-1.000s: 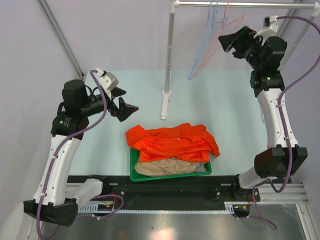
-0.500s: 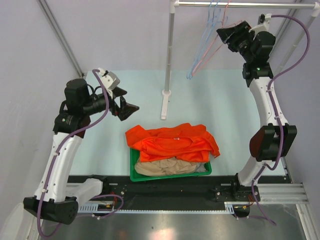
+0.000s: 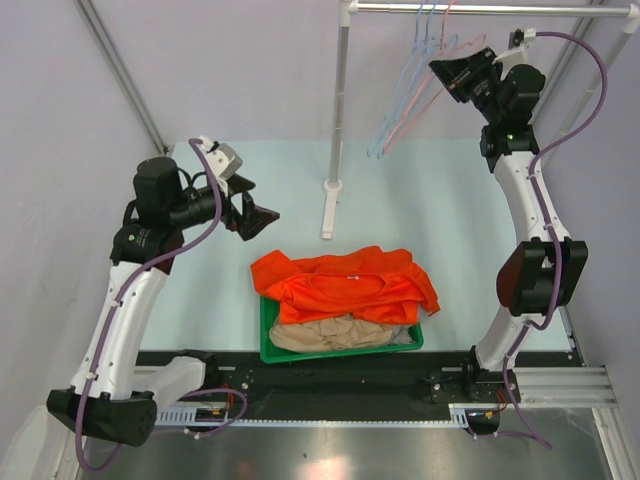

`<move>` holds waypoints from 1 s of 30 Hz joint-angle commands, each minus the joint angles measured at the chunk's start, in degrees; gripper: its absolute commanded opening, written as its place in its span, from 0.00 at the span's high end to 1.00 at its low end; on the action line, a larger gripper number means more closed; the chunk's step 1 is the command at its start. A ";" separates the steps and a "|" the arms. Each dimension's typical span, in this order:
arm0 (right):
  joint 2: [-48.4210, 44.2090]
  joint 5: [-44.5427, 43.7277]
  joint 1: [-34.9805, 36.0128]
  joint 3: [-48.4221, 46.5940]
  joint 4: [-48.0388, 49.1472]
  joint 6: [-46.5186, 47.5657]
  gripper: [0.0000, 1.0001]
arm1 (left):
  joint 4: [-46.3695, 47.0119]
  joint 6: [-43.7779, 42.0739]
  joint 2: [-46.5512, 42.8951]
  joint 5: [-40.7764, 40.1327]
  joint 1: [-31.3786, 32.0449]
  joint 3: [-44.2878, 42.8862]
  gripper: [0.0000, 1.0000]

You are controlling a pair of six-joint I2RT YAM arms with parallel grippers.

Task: Place the t-shirt on the hanger
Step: Pick up the hanger from the clothesline.

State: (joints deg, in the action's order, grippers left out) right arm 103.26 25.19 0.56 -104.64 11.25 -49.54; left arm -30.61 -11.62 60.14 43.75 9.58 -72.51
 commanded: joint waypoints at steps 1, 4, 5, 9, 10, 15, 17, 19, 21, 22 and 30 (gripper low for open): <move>-0.52 2.14 -0.12 -1.53 5.54 -3.01 0.95 | 2.40 -0.16 0.33 0.37 -0.44 -0.17 0.00; -1.31 2.23 -2.05 -1.27 6.59 -4.77 1.00 | 2.57 -0.25 0.42 -0.67 -0.44 -0.70 0.00; -1.75 2.23 -2.31 -1.27 7.03 -5.13 1.00 | 2.49 -0.34 0.50 -0.85 -0.44 -1.05 0.00; -2.98 2.23 -3.45 -1.01 8.18 -7.06 1.00 | 2.66 -1.21 0.24 -1.65 -0.44 -1.93 0.00; -3.24 2.49 -3.63 -0.66 8.09 -7.32 1.00 | 2.66 -1.30 0.15 -1.65 -0.44 -1.85 0.00; -7.36 5.04 -4.25 2.50 8.18 -8.99 1.00 | 2.57 -2.00 -0.11 -1.56 -0.44 -1.85 0.00; -9.30 6.10 -4.34 5.91 8.00 -9.26 1.00 | 1.88 -2.53 0.33 -1.21 -0.44 -2.11 0.00; -13.15 6.71 -4.34 9.00 8.35 -9.17 1.00 | 1.08 -3.32 1.12 -0.51 -0.44 -2.46 0.00; -15.97 7.06 -4.42 13.83 9.05 -8.65 1.00 | 0.11 -3.59 1.56 0.80 -0.44 -3.07 0.00; -18.86 7.59 -4.42 15.24 9.32 -8.04 1.00 | -0.32 -3.59 2.08 1.16 -0.44 -3.25 0.00; -21.80 9.08 -5.30 17.20 6.51 -0.56 1.00 | 0.99 -2.54 3.05 3.01 -0.36 -4.39 0.00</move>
State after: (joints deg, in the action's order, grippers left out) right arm 81.62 31.16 -4.05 -85.21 16.19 -54.17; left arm -30.96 -13.82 62.89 44.01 9.56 -73.78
